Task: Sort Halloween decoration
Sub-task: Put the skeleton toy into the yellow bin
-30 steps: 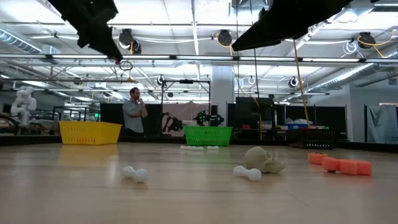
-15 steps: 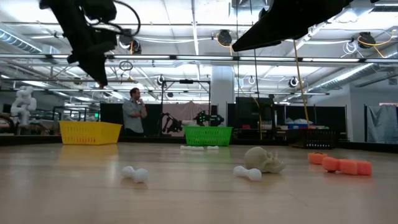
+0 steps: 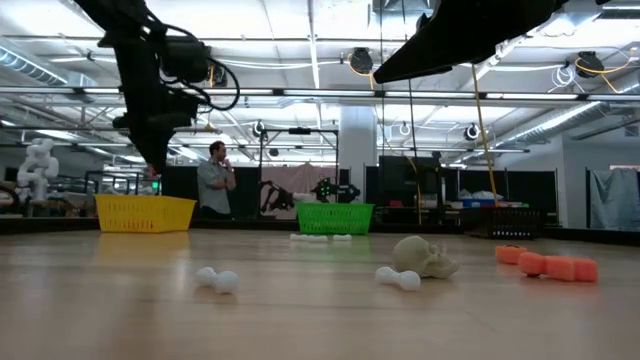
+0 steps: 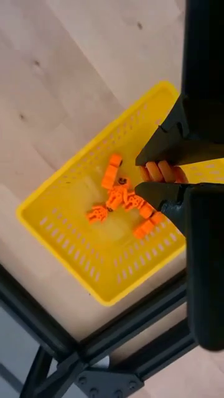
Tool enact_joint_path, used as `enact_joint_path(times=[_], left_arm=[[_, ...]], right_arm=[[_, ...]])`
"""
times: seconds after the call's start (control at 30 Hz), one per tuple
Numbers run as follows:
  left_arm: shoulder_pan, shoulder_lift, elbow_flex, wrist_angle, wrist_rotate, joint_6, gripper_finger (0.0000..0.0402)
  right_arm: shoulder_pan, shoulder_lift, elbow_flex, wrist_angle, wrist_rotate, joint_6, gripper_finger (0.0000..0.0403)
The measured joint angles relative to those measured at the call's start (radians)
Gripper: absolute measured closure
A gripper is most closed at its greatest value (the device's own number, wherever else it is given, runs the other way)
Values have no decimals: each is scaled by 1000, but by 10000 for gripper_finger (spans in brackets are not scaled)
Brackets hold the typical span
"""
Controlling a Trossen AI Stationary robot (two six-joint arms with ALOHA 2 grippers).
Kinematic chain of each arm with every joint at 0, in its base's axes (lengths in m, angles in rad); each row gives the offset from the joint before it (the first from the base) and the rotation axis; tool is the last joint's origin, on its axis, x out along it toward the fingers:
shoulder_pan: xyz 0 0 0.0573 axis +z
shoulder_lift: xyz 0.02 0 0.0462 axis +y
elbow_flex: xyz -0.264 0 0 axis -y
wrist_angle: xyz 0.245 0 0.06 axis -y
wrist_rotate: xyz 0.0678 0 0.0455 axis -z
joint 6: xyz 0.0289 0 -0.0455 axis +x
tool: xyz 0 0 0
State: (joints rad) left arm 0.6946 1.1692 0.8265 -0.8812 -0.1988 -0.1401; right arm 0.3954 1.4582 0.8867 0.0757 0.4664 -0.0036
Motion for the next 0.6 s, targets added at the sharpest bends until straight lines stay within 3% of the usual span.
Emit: enact_joint_path(times=[0.6], left_arm=[[24, 137, -2, 72, 6, 3, 379]], right_arm=[[0, 0, 0, -6, 0, 0, 271]])
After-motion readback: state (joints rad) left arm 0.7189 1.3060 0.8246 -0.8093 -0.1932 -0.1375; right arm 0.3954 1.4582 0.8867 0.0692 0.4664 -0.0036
